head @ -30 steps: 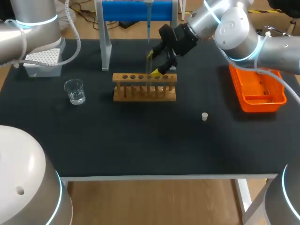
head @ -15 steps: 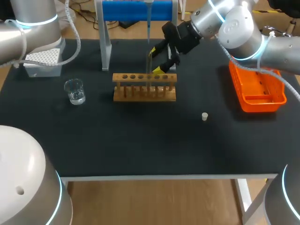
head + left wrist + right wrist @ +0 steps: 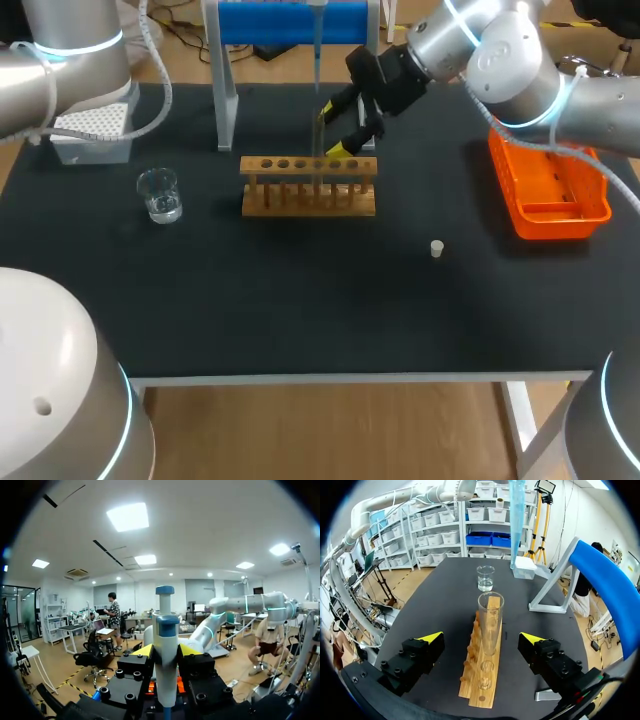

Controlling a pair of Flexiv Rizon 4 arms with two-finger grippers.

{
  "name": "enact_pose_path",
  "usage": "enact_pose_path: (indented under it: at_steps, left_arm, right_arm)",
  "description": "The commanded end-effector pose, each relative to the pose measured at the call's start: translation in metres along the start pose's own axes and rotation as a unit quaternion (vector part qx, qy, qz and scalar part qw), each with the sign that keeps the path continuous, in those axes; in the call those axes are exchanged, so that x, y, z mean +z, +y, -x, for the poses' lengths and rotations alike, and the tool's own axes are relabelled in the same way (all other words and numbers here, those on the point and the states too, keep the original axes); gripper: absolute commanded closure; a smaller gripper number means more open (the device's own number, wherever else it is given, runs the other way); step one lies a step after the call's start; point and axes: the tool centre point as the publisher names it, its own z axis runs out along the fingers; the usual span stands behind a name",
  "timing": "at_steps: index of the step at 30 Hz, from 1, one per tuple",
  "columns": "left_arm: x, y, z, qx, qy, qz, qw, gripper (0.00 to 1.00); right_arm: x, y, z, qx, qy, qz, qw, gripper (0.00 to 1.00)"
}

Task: Invert the test tube, pick up the pipette, mount the tip to pipette, aspirate from beaker and dispense into the tube, eject the tip, return the pipette, and cap with the stopper.

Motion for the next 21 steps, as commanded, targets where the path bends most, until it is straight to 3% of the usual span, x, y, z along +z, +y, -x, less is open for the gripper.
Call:
enact_pose_path:
  at_steps: [1,21]
  left_arm:
    - [-0.001,-0.001,0.001,-0.001,0.002,0.001,1.000,1.00]
    - [0.001,0.012,-0.003,-0.003,-0.006,-0.003,1.000,1.00]
  right_arm:
    - [-0.002,0.001,-0.001,0.000,0.000,-0.002,1.000,0.00]
    - [-0.002,0.001,-0.001,0.000,0.000,-0.002,1.000,0.00]
